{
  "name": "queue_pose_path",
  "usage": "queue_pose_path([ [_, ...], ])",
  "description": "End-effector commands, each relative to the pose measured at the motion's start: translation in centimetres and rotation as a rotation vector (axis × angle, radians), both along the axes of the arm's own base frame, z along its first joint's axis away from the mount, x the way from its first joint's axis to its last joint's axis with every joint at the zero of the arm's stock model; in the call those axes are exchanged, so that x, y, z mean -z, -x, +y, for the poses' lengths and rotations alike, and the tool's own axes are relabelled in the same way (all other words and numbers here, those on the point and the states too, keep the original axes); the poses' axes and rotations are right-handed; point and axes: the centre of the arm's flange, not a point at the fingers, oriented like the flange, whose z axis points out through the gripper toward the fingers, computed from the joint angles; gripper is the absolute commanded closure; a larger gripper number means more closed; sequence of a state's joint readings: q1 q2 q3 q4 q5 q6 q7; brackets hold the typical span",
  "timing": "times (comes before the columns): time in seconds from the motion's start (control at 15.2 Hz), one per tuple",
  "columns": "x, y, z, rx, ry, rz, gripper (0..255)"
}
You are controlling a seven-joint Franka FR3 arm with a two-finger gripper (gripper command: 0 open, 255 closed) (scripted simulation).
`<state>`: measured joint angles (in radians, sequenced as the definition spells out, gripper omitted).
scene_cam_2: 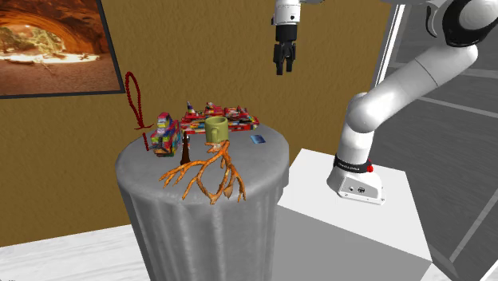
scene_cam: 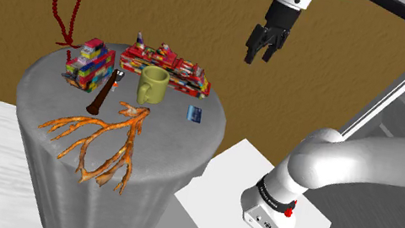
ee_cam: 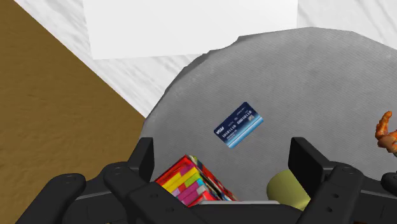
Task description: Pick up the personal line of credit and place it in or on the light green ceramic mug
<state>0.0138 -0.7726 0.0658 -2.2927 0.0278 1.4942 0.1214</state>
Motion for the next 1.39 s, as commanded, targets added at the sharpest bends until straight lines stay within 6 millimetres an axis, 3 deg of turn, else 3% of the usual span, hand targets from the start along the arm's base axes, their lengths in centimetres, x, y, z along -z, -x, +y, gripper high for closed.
queue_pose_path([
  [0.0, 0.0, 0.0, 0.0, 0.000, 0.000, 0.000, 0],
  [0.33, 6.3, 1.6, 3.4, 0.185, 0.063, -0.144, 0],
  [0.66, 12.9, 1.6, 6.6, 0.369, 0.126, -0.289, 0],
  [0.99, 19.6, 0.2, 9.2, 0.554, 0.189, -0.433, 0],
  [1.32, 25.8, -2.5, 10.9, 0.730, 0.249, -0.571, 0],
])
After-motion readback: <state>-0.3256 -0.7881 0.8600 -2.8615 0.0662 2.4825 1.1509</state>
